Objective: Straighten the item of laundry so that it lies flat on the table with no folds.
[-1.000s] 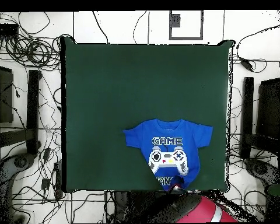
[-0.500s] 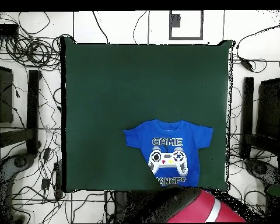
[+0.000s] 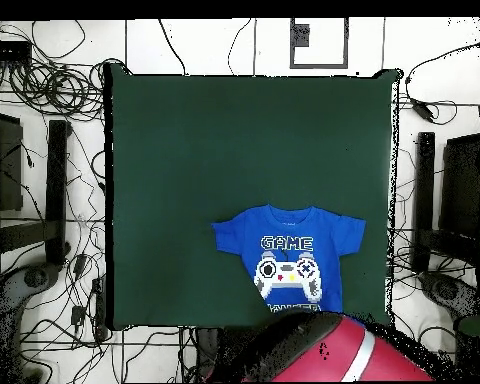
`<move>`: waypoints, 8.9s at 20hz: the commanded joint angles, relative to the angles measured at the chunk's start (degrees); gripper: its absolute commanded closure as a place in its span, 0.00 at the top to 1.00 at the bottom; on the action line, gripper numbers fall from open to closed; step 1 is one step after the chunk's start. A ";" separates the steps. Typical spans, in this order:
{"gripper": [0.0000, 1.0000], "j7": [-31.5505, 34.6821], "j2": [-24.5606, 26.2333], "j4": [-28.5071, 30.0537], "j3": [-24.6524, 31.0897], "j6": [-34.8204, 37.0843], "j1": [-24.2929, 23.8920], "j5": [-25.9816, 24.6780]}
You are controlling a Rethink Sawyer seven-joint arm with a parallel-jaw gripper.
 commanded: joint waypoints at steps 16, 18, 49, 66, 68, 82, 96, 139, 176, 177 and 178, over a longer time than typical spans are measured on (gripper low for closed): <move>1.00 -1.99 -16.03 1.21 14.05 16.53 -0.02 2.81; 1.00 -1.86 -17.03 1.00 14.73 18.23 0.20 3.29; 1.00 -2.89 -25.59 -2.25 20.51 35.96 0.94 7.78; 1.00 0.68 -17.49 -7.59 18.72 30.14 3.01 6.02; 1.00 0.85 -17.16 -7.60 18.69 29.36 2.93 5.94; 1.00 3.37 -14.10 -12.29 16.36 33.76 6.88 7.98; 1.00 3.43 -9.00 -18.33 15.18 36.20 9.28 10.34; 1.00 -0.08 2.73 -29.56 14.92 42.07 10.11 9.19; 1.00 -3.62 6.83 -36.58 18.80 42.54 7.02 8.34; 1.00 -3.75 6.73 -36.74 19.03 42.97 6.91 8.27; 1.00 -3.84 6.60 -36.89 19.28 43.40 6.71 8.28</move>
